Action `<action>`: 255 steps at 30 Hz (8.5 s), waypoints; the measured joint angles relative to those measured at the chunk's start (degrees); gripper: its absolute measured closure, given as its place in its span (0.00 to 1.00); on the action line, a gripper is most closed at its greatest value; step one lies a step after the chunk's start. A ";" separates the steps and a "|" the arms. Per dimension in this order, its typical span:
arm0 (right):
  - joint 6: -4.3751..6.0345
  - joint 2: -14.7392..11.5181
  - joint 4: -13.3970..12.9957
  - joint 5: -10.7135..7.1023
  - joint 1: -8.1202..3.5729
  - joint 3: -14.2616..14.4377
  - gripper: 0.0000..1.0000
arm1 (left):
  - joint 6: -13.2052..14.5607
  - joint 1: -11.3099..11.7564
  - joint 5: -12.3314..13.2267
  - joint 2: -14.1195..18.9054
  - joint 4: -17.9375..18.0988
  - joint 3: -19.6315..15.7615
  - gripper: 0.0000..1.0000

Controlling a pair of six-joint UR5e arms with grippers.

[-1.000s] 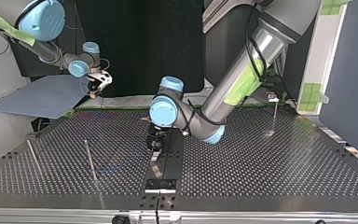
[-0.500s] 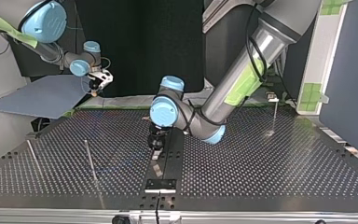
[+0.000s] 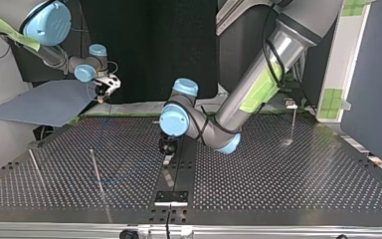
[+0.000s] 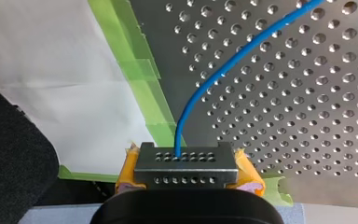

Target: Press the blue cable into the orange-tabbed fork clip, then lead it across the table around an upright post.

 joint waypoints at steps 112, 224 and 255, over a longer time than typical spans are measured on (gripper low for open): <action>-1.79 -0.04 2.76 0.07 0.32 -0.78 1.00 | 0.58 -2.95 8.92 12.68 -11.86 1.21 0.00; -4.05 -0.05 4.82 0.30 0.58 -1.59 1.00 | 13.87 -14.44 -7.74 8.93 -23.42 12.32 0.00; -3.89 -0.05 4.88 -0.02 0.77 -2.03 1.00 | 14.60 -16.02 -9.89 9.08 -23.44 12.36 0.00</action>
